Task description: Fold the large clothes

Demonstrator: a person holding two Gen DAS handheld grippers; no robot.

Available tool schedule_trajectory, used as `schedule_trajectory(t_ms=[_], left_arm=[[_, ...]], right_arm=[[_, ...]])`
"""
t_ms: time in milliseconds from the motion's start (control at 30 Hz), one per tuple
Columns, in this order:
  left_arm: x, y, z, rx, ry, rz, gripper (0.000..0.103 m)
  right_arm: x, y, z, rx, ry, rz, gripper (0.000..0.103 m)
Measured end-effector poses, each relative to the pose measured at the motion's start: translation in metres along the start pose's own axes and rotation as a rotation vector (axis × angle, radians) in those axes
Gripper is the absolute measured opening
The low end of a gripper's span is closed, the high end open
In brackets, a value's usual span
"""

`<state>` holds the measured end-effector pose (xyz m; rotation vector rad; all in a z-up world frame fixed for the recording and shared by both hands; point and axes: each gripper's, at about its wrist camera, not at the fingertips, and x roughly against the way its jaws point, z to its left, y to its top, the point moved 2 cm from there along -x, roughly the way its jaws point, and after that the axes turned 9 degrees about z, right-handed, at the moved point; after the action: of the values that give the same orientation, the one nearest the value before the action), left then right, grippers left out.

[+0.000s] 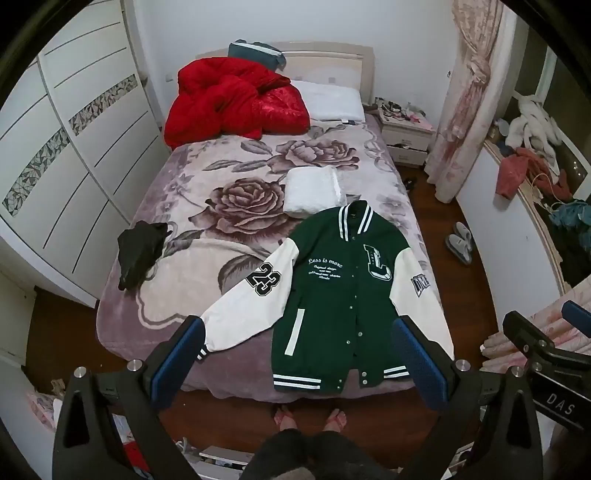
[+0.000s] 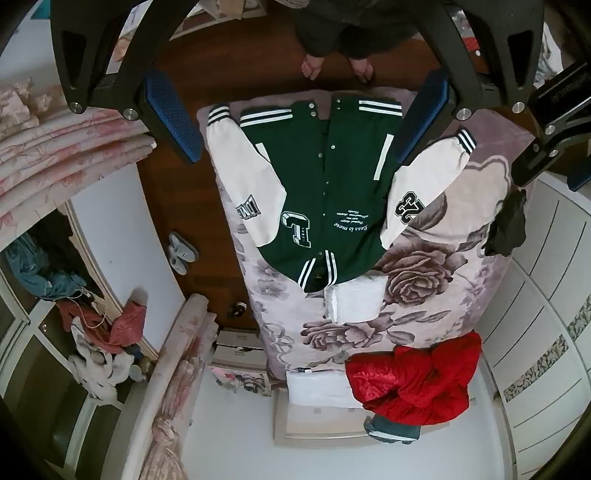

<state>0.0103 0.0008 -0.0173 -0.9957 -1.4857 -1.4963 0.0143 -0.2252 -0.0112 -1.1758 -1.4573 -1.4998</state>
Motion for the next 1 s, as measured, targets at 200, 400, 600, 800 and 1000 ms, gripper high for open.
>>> schedule_trajectory(t_ms=[200,400,600,800,1000], left_arm=[[-0.002,0.001,-0.001,-0.007,0.006,0.005,0.103],[0.008,0.006,-0.006,-0.008,0.006,-0.004,0.103],[0.016,0.012,-0.009,-0.008,0.007,-0.01,0.103],[0.024,0.01,-0.007,-0.003,0.007,-0.028,0.103],[0.026,0.009,-0.007,0.0,0.006,-0.037,0.103]], right_arm=[[0.002,-0.001,-0.007,-0.007,0.001,-0.005,0.103],[0.005,-0.001,-0.003,0.01,-0.02,-0.009,0.103],[0.014,0.006,-0.004,0.011,-0.027,-0.016,0.103],[0.03,0.007,-0.002,0.018,-0.032,-0.027,0.103],[0.037,0.007,-0.001,0.026,-0.032,-0.033,0.103]])
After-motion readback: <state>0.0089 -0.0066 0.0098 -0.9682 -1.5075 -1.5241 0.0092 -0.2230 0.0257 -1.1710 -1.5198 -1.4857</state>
